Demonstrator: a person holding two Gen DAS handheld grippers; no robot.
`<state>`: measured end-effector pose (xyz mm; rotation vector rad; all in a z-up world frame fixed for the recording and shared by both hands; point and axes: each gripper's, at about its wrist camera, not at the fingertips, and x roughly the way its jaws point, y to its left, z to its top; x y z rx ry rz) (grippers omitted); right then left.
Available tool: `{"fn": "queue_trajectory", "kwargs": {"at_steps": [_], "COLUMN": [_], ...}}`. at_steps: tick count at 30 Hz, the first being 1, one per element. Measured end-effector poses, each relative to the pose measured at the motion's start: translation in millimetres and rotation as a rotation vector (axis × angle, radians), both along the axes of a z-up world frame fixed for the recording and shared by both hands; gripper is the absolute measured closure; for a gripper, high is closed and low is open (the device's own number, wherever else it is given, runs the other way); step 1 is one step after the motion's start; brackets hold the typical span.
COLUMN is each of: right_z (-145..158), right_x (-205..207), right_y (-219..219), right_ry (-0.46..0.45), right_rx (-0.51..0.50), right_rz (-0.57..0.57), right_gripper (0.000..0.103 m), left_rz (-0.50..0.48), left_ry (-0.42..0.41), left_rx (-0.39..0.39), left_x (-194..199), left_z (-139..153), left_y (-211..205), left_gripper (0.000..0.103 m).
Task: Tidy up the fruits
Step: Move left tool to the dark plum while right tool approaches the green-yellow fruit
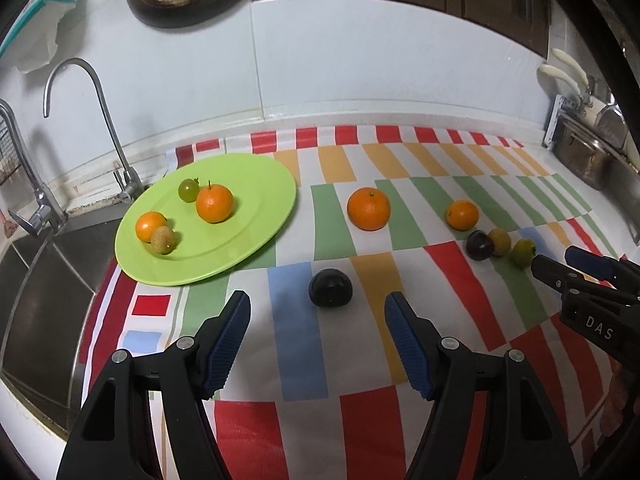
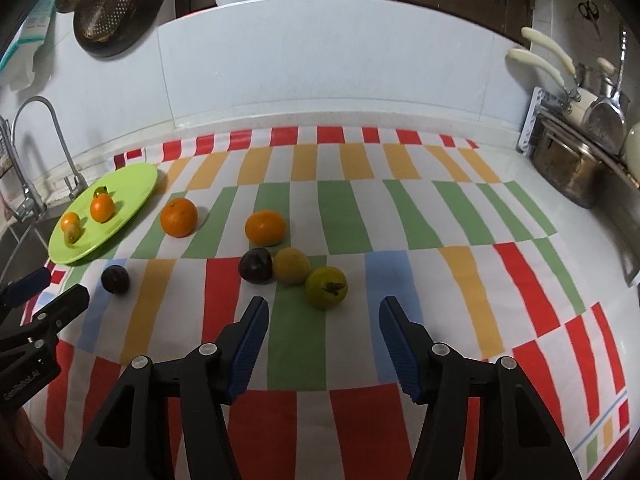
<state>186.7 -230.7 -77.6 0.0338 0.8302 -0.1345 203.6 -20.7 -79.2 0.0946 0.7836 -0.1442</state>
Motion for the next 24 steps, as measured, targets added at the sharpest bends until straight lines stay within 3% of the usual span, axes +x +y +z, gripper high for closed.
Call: {"fn": "queue_trajectory", "kwargs": {"at_steps": [9, 24], "right_z": [-14.8, -26.2], "right_x": [17.6, 32.8], "right_y": [-2.2, -7.0], "right_ry": [0.044, 0.074], "right_rx": [0.010, 0.016], "right_rz": [-0.003, 0.007], "right_gripper": [0.054, 0.061], "left_rz": [-0.006, -0.007], "left_ry": [0.030, 0.067], "left_rx": [-0.003, 0.000], "left_x": [19.1, 35.3], "left_z": [-12.5, -25.9], "left_y": [-4.3, -8.4], "left_gripper": [0.046, 0.058]}}
